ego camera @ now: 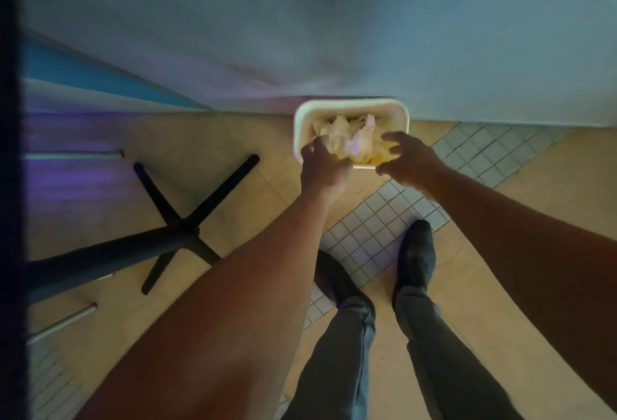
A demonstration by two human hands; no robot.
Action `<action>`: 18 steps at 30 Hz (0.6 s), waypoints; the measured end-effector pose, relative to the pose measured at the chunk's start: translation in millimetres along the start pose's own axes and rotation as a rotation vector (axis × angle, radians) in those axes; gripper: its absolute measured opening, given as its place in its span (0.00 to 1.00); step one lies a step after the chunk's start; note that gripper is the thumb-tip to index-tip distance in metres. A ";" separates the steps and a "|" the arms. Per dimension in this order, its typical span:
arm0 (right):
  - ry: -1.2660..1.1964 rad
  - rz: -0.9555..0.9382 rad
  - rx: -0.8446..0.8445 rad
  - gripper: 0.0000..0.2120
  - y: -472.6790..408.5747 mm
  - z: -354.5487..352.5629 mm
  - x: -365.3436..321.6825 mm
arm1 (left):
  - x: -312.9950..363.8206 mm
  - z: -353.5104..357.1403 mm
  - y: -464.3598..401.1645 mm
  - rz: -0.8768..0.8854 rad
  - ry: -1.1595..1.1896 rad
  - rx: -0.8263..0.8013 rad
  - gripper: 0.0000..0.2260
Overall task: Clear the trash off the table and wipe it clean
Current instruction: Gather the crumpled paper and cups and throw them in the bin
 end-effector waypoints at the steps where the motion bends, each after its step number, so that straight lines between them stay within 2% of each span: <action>1: 0.013 -0.003 -0.004 0.34 16.3 -1.9 -5.6 | 2.8 -8.1 16.9 0.014 -0.008 -0.006 0.28; 4: 0.035 -0.006 0.012 0.31 73.6 -11.4 -22.3 | 17.5 -29.3 71.0 0.058 -0.027 -0.019 0.28; 10: -0.074 -0.085 0.066 0.28 194.5 -27.1 -68.6 | 54.3 -79.5 186.6 0.158 0.081 -0.006 0.27; 14: -0.096 -0.179 0.118 0.27 271.7 -38.0 -125.5 | 82.9 -123.3 267.1 0.277 0.153 0.089 0.25; 18: -0.057 -0.249 0.139 0.24 326.5 -36.5 -166.4 | 84.2 -159.0 327.4 0.319 0.202 0.158 0.27</action>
Point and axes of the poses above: each hand's wrist, its own y-axis away from the middle knuckle, its own z-axis out of the palm, x = y × z, the point moved 6 cm from there along -y, towards the middle knuckle, and after that the axes turned 6 degrees about -x, right-handed, at the moved point
